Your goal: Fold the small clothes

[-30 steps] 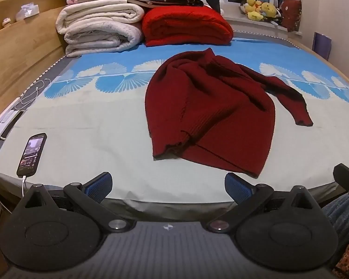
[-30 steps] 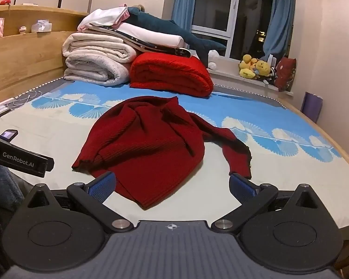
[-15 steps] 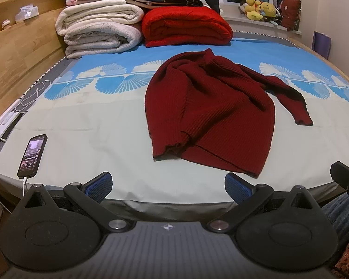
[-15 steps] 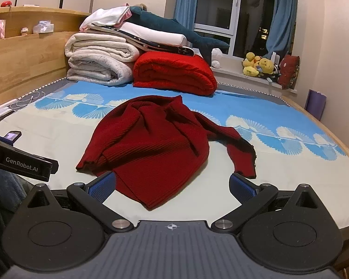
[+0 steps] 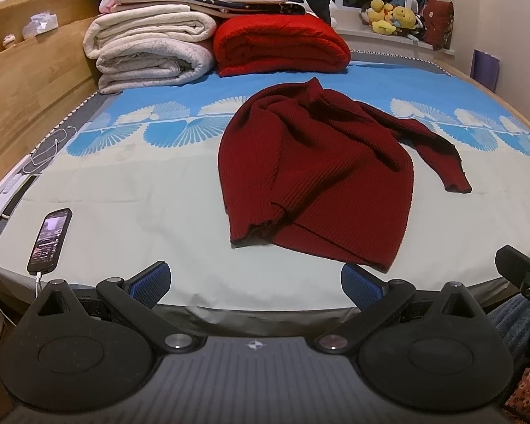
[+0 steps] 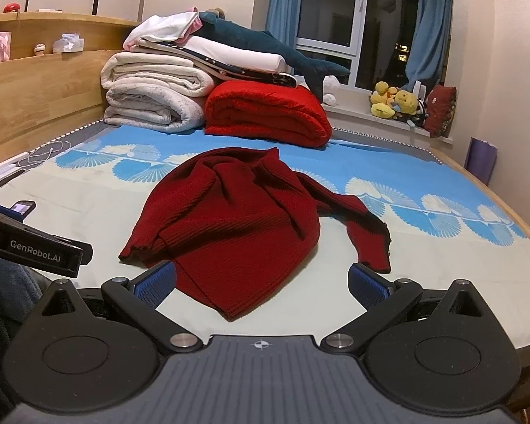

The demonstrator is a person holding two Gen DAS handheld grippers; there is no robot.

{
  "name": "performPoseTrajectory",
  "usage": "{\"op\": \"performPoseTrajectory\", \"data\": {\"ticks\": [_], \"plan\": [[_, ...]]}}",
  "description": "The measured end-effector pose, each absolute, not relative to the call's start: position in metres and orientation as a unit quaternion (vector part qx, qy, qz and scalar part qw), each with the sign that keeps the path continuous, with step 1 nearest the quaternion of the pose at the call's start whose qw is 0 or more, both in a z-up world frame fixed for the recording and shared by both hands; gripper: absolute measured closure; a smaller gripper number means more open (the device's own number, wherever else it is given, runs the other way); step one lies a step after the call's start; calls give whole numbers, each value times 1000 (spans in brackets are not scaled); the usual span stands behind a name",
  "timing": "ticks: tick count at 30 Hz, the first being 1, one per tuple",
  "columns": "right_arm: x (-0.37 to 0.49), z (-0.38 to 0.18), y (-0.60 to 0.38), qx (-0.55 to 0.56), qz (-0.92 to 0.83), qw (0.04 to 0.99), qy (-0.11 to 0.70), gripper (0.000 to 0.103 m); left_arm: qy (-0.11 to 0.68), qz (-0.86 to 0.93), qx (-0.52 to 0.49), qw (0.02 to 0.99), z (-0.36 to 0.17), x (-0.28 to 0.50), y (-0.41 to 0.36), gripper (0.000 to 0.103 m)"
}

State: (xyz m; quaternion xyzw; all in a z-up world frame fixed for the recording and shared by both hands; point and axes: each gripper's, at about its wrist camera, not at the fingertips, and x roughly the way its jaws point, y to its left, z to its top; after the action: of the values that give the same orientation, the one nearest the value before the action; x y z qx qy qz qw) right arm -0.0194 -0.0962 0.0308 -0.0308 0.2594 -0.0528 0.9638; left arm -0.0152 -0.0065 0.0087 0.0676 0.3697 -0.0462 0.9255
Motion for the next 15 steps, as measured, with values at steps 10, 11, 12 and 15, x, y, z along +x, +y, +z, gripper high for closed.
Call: {"op": "performPoseTrajectory", "data": {"ticks": [10, 11, 12, 15], "plan": [[-21, 31, -96, -29, -50, 964, 261, 1, 371, -46, 68, 925, 10, -17, -8, 0], [-21, 31, -96, -29, -51, 964, 261, 1, 371, -46, 68, 925, 10, -17, -7, 0], [-21, 31, -96, -29, -51, 964, 261, 1, 370, -46, 68, 925, 10, -17, -7, 0], [-21, 31, -96, -29, -51, 964, 261, 1, 371, -46, 67, 925, 10, -17, -7, 0]]}}
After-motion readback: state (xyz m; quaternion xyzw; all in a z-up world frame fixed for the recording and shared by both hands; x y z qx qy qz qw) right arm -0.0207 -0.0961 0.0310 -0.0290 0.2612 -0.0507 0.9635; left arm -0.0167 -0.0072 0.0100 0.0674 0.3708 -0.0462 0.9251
